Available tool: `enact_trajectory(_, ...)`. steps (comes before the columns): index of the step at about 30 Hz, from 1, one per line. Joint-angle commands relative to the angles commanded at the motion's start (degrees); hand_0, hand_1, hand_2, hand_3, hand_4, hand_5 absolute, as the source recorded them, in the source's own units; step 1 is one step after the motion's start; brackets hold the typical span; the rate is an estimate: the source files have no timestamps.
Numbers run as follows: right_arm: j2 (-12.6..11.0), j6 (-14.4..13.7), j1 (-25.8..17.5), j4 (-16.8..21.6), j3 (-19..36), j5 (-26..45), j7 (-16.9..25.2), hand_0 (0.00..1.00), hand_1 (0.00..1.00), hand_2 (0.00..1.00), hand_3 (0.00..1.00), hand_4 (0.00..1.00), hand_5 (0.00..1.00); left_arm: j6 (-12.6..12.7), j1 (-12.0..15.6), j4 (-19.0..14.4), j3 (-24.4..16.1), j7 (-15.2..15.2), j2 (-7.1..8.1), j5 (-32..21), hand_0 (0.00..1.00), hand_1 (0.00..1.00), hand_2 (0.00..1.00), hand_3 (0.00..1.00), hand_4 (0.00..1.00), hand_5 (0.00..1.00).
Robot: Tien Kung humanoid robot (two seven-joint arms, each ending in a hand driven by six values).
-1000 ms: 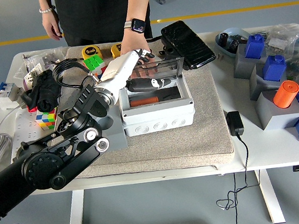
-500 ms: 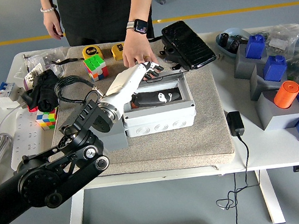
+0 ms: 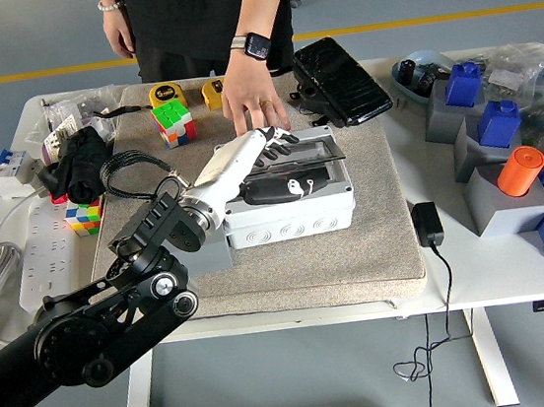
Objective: Fetch the battery,place it into the box,close the lid of the box
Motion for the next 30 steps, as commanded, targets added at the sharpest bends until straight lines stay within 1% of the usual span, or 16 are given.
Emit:
enact_trajectory(4, 0.01, -0.02, 0.09, 0.06, 0.13, -0.05, 0.04, 0.608, 0.639, 0.636, 0.57, 0.982, 0.559, -0.09, 0.63, 0.12, 0.35, -0.07, 0.05, -0.49, 0.547, 0.694, 0.711, 0.732, 0.998, 0.575)
enact_trajectory(8, 0.05, 0.03, 0.05, 0.01, 0.04, -0.04, -0.02, 0.608, 0.639, 0.636, 0.57, 0.982, 0.559, 0.8, 1.74, -0.91, -0.78, -1.46, 0.13, -1.26, 0.548, 0.694, 0.712, 0.731, 0.998, 0.574)
enact_trajectory(10, 0.05, 0.02, 0.06, 0.03, 0.04, -0.04, 0.0, 0.608, 0.638, 0.635, 0.57, 0.982, 0.559, 2.18, 2.42, -1.56, -2.15, -3.3, 0.29, -1.94, 0.55, 0.697, 0.711, 0.729, 0.998, 0.574)
enact_trajectory(13, 0.03, 0.03, 0.13, -0.01, -0.08, 0.02, -0.03, 0.608, 0.638, 0.635, 0.57, 0.982, 0.559, 4.99, 3.79, -2.36, -4.85, -7.5, 0.62, -4.94, 0.55, 0.697, 0.711, 0.729, 0.998, 0.574)
enact_trajectory(14, 0.04, 0.06, 0.17, -0.04, -0.17, 0.08, -0.06, 0.608, 0.638, 0.635, 0.57, 0.982, 0.559, 6.04, 4.41, -2.49, -6.02, -9.56, 0.72, -6.96, 0.55, 0.697, 0.711, 0.729, 0.998, 0.574)
enact_trajectory(15, 0.07, 0.1, 0.24, -0.06, -0.25, 0.13, -0.08, 0.608, 0.638, 0.635, 0.57, 0.982, 0.559, 7.12, 5.17, -2.47, -7.66, -12.7, 0.82, -10.2, 0.55, 0.697, 0.711, 0.729, 0.998, 0.574)
enact_trajectory(16, 0.09, 0.13, 0.28, -0.09, -0.3, 0.23, -0.09, 0.608, 0.638, 0.636, 0.57, 0.982, 0.559, 7.61, 5.68, -2.32, -8.72, -14.56, 0.86, -12.06, 0.685, 0.717, 0.708, 0.727, 0.998, 0.548)
enact_trajectory(17, 0.12, 0.17, 0.33, -0.15, -0.38, 0.32, -0.15, 0.608, 0.638, 0.636, 0.57, 0.982, 0.559, 7.72, 6.13, -2.15, -9.56, -16.22, 0.9, -13.89, 0.685, 0.717, 0.708, 0.727, 0.998, 0.548)
enact_trajectory(19, 0.22, 0.38, 0.52, -0.28, -0.54, 0.53, -0.41, 0.608, 0.638, 0.636, 0.57, 0.982, 0.559, 7.17, 7.73, -1.57, -12.85, -21.56, 1.0, -19.44, 0.685, 0.717, 0.708, 0.727, 0.998, 0.548)
enact_trajectory(21, 0.27, 0.45, 0.75, -0.41, -0.67, 0.69, -0.52, 0.608, 0.638, 0.636, 0.57, 0.982, 0.559, 6.5, 8.89, -1.33, -15.8, -25.81, 1.1, -24.28, 0.685, 0.717, 0.708, 0.727, 0.998, 0.548)
enact_trajectory(22, 0.33, 0.45, 1.12, -0.54, -0.85, 0.96, -0.5, 0.608, 0.639, 0.637, 0.57, 0.982, 0.559, 5.88, 9.65, -1.15, -17.39, -27.33, 1.27, -26.14, 0.682, 0.701, 0.683, 0.667, 0.998, 0.505)
enact_trajectory(24, 0.38, 0.5, 1.84, -0.74, -1.4, 1.39, -0.48, 0.608, 0.639, 0.637, 0.57, 0.982, 0.559, 4.9, 10.6, -0.55, -20.9, -29.88, 1.61, -30.98, 0.682, 0.701, 0.683, 0.667, 0.998, 0.505)
enact_trajectory(26, 0.21, 0.62, 2.54, -0.7, -2.23, 1.49, -0.53, 0.608, 0.639, 0.637, 0.57, 0.982, 0.559, 3.91, 11.33, 0.47, -23.98, -31.2, 2.18, -36.19, 0.682, 0.701, 0.683, 0.667, 0.998, 0.505)
enact_trajectory(27, 0.09, 0.63, 2.63, -0.71, -2.5, 1.52, -0.63, 0.608, 0.639, 0.637, 0.57, 0.982, 0.559, 3.25, 11.87, 0.91, -25.6, -31.59, 2.6, -38.8, 0.682, 0.701, 0.683, 0.667, 0.998, 0.505)
enact_trajectory(28, 0.05, 0.6, 2.6, -0.73, -2.56, 1.52, -0.68, 0.608, 0.64, 0.636, 0.572, 0.983, 0.559, 2.88, 12.14, 1.12, -26.34, -31.73, 2.84, -40.66, 0.657, 0.689, 0.666, 0.635, 0.998, 0.506)
enact_trajectory(30, -0.03, 0.51, 2.33, -0.77, -2.64, 1.56, -0.73, 0.608, 0.64, 0.636, 0.572, 0.983, 0.559, 1.54, 13.03, 1.54, -28.22, -31.89, 3.5, -45.39, 0.657, 0.689, 0.666, 0.635, 0.998, 0.506)
